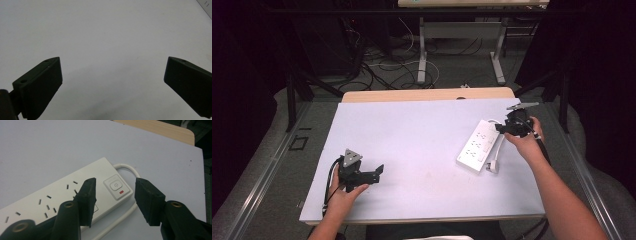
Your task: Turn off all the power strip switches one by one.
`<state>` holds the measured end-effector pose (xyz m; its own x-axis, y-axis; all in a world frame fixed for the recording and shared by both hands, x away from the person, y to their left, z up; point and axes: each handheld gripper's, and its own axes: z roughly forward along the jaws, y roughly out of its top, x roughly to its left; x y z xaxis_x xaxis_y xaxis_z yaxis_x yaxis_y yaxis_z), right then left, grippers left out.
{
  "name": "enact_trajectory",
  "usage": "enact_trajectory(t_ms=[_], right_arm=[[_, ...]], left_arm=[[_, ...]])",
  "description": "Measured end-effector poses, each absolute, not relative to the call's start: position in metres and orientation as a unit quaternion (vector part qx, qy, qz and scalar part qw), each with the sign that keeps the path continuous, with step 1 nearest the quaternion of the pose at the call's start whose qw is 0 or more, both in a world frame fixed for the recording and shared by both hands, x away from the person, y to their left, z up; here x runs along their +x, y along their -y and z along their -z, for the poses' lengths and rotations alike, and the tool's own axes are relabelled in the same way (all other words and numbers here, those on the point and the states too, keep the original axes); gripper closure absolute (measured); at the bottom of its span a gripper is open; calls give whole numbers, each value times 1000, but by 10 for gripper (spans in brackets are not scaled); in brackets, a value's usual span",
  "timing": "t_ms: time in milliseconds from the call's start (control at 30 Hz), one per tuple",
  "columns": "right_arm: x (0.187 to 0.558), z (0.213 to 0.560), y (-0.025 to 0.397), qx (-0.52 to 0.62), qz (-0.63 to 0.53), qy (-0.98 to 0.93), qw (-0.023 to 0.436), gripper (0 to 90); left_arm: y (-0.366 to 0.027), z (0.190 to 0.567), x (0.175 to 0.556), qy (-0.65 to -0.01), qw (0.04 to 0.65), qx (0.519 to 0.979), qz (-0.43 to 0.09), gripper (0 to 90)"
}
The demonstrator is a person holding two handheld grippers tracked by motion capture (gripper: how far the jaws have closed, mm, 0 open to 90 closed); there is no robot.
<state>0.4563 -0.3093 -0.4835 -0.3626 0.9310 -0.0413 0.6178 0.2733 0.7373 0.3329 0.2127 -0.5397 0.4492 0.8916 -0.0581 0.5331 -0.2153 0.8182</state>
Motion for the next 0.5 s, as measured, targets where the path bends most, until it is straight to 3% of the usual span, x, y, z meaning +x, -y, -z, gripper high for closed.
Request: enact_trajectory(t_ms=[500], right_arm=[[474,495,309,517,-320,-759,233,698]], left_arm=[[-214,540,333,-475,404,750,-222,19]])
